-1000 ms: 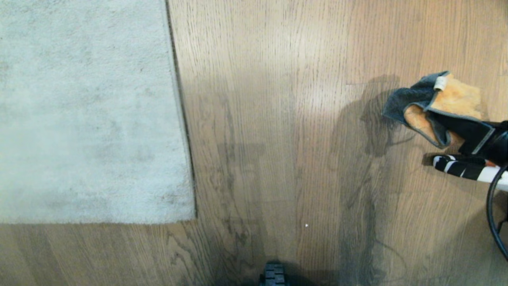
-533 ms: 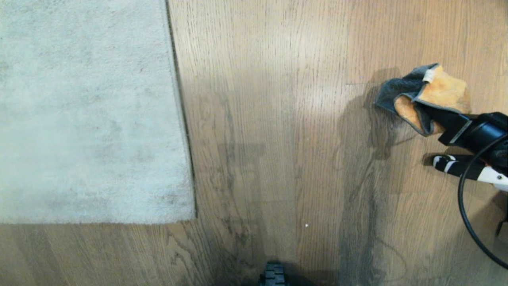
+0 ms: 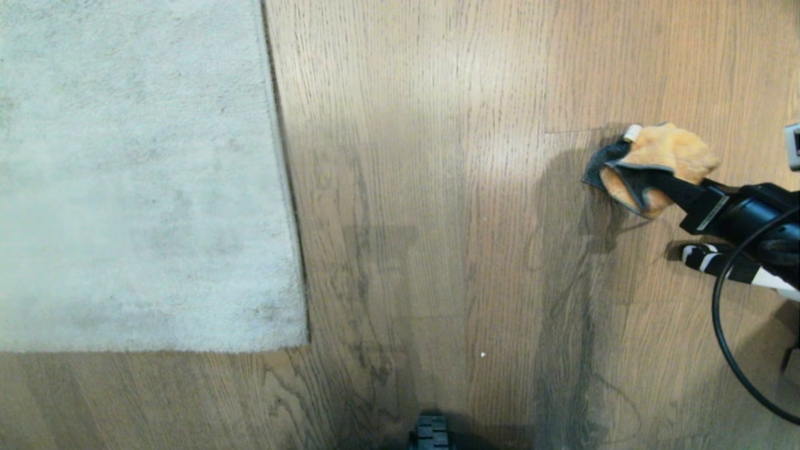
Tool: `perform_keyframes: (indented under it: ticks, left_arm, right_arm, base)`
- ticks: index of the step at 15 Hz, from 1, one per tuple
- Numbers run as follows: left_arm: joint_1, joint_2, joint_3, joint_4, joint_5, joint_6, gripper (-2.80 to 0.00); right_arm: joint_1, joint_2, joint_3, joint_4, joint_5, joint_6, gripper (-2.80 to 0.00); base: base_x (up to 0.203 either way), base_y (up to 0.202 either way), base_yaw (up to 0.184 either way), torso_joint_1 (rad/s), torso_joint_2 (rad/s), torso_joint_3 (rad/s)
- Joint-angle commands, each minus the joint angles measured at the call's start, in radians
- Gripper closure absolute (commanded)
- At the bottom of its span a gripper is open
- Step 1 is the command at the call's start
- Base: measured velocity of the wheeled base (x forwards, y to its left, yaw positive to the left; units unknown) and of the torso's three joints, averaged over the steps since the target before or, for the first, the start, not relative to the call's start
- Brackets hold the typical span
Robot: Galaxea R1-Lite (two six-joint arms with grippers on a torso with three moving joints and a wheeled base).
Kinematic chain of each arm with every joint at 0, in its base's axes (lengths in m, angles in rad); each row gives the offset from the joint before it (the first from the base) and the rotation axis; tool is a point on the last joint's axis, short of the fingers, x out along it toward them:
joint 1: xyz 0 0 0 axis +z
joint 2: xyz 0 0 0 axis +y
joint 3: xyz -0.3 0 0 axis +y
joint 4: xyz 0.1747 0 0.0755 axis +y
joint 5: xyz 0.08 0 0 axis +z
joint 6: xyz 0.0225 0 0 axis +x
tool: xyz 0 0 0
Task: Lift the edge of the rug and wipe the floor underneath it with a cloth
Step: Put down the rag
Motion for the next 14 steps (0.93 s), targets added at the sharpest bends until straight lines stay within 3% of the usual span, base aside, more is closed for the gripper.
perform_keyframes:
  ticks: [1,8,14]
  left_arm:
    - [-0.001,0.0,0.0,-0.001,0.0,-0.001,0.0]
    - [0.0,0.0,0.0,-0.001,0.0,-0.001,0.0]
    - [0.0,0.0,0.0,-0.001,0.0,-0.001,0.0]
  right_arm:
    - [0.001,-0.001,0.003,-0.005,0.001,0.001,-2.8]
    - [0.005,-0.093,0.048,-0.006,0.002,-0.003,-2.8]
    - [0.016,-0.308,0.213,0.028,0.012,0.0,-2.8]
  base:
    - [0.0,0.0,0.0,0.0,0.0,0.0]
    - [0.0,0.0,0.0,0.0,0.0,0.0]
    - [0.0,0.0,0.0,0.0,0.0,0.0]
